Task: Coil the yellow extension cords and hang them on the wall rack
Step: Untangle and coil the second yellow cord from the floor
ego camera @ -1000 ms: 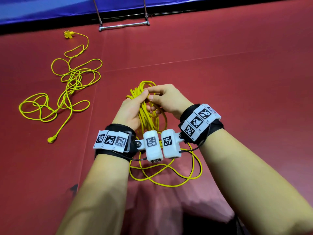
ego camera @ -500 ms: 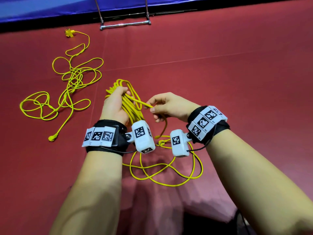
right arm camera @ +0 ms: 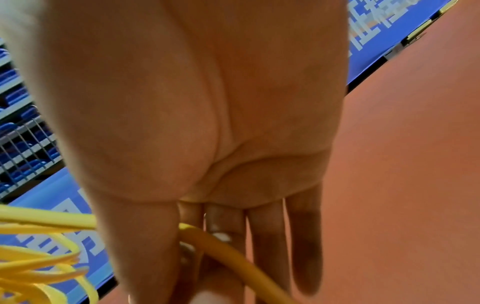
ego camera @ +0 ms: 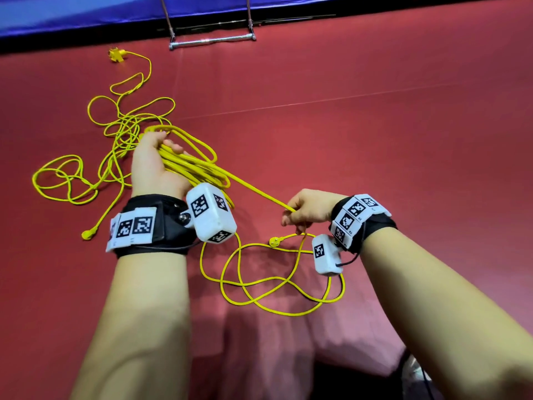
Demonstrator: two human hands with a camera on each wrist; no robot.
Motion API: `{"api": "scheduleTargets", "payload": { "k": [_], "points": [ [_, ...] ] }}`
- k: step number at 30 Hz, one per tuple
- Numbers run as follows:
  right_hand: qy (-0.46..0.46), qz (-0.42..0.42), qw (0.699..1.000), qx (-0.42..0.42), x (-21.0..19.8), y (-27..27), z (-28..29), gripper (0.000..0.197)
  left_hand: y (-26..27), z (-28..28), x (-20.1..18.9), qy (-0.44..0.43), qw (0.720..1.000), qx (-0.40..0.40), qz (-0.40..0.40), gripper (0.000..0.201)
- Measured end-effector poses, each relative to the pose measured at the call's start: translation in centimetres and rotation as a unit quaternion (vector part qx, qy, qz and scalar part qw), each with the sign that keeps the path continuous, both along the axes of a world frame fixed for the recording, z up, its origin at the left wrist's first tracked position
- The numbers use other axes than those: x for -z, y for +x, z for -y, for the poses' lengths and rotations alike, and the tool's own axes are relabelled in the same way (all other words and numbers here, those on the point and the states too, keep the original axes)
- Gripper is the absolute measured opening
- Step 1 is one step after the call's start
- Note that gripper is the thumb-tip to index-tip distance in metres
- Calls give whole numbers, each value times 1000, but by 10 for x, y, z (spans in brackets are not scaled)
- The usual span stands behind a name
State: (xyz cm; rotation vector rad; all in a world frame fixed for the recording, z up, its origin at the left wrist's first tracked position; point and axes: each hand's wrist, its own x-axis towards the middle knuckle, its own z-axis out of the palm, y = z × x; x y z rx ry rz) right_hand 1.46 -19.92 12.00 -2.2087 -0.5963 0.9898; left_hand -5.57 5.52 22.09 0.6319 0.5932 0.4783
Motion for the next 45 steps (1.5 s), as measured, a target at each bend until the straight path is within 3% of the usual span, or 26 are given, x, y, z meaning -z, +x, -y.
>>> {"api": "scheduleTargets", "payload": {
  "k": [4, 8, 17, 25, 30, 35, 39, 42, 45],
  "points": [
    [-67, 14, 997, -32, 2, -1, -1, 34, -8, 1, -4, -1, 1000, -4, -2, 21],
    [-127, -44, 989, -58, 2, -1, 1, 58, -12, -7, 1, -6, 1000, -7, -14, 30],
    [-242, 20, 967, -76, 28, 3, 23, 36, -14, -16, -4, 4, 999, -37, 2, 31],
    [-279, 133, 947, 88, 21, 20, 23, 41, -8, -11, 2, 44, 998, 31, -37, 21],
    [-253, 180, 944, 110, 3, 29, 15, 40, -3, 2, 0, 128, 986, 93, -51, 17],
    [-180, 246, 936, 174, -26, 24, -4, 22, 0, 16, 5, 195, 971, 124, -56, 20],
    [-3, 253, 932, 259, -44, 17, -17, 38, 2, 29, 7, 224, 963, 144, -50, 25],
    [190, 121, 913, 341, -51, 10, -28, 40, 4, 39, 10, 229, 960, 150, -58, 23],
    [312, -24, 885, 346, -58, 3, -34, 36, 7, 48, 15, 223, 959, 156, -75, 23]
  ]
}}
